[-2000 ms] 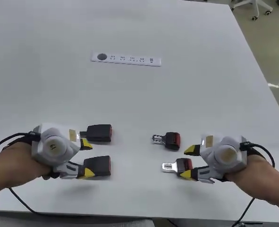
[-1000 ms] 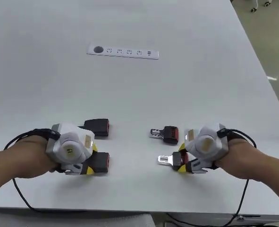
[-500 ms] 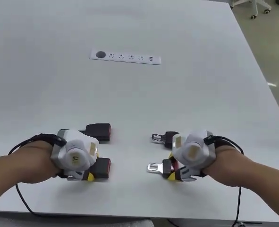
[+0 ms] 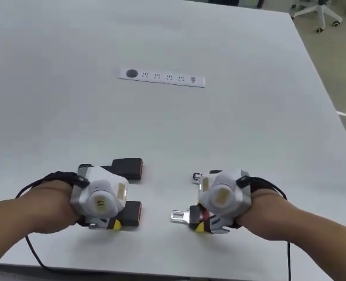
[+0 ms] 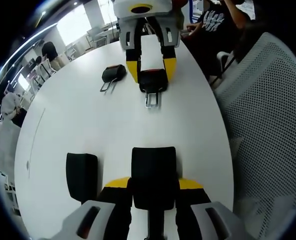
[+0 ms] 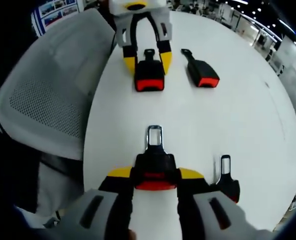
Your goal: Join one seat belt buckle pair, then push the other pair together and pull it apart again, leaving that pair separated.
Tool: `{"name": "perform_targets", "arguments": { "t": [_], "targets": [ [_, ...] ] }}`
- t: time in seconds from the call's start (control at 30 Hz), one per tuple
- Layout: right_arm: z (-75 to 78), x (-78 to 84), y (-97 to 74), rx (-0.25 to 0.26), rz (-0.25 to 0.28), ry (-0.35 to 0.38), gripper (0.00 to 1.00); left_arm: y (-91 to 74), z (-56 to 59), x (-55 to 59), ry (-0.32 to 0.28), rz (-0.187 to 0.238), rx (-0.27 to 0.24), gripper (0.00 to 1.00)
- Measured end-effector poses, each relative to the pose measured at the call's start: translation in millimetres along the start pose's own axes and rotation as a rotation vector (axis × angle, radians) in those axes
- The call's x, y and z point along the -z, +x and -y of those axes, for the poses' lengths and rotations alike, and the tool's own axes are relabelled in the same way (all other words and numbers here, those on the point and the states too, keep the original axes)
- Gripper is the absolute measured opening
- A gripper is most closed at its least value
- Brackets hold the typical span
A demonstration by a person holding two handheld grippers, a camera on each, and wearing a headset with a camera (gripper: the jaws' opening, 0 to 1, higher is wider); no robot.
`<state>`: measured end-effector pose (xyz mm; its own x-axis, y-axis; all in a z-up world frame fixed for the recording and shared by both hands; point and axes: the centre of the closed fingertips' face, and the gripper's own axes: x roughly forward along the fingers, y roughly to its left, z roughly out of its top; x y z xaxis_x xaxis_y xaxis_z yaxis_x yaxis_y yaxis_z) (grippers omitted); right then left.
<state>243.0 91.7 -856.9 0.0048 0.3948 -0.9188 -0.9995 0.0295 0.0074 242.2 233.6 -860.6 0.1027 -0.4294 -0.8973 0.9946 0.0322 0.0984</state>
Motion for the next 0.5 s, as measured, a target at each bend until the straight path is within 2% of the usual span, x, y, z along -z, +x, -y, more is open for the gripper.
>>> {"name": "perform_targets", "arguments": {
  "t": [0.03,0.2,0.3,0.5],
  "targets": [
    [-0.8,-3.7,1.0,-0.002,0.008,0.02,0.34,0.0,-0.1,0.1,-0.002,-0.001,0.0,0.34],
    [-3.1,-20.7,8.5,-0.009,0.017,0.015,0.33,0.1,-0.1,0.6,-0.001,-0.002,0.0,0.33],
    [-5.4,-28.6,13.1,-0.012,0.015,-0.033,0.33,0.4,0.8,0.4,0.014,-0.007,0.001,0.33],
    [-3.0,-41.1,19.9,-0.007,0.024,-0.034,0.33,0.7,-0.1,0.9,0.007,-0.009,0.002,0.33]
  ]
}}
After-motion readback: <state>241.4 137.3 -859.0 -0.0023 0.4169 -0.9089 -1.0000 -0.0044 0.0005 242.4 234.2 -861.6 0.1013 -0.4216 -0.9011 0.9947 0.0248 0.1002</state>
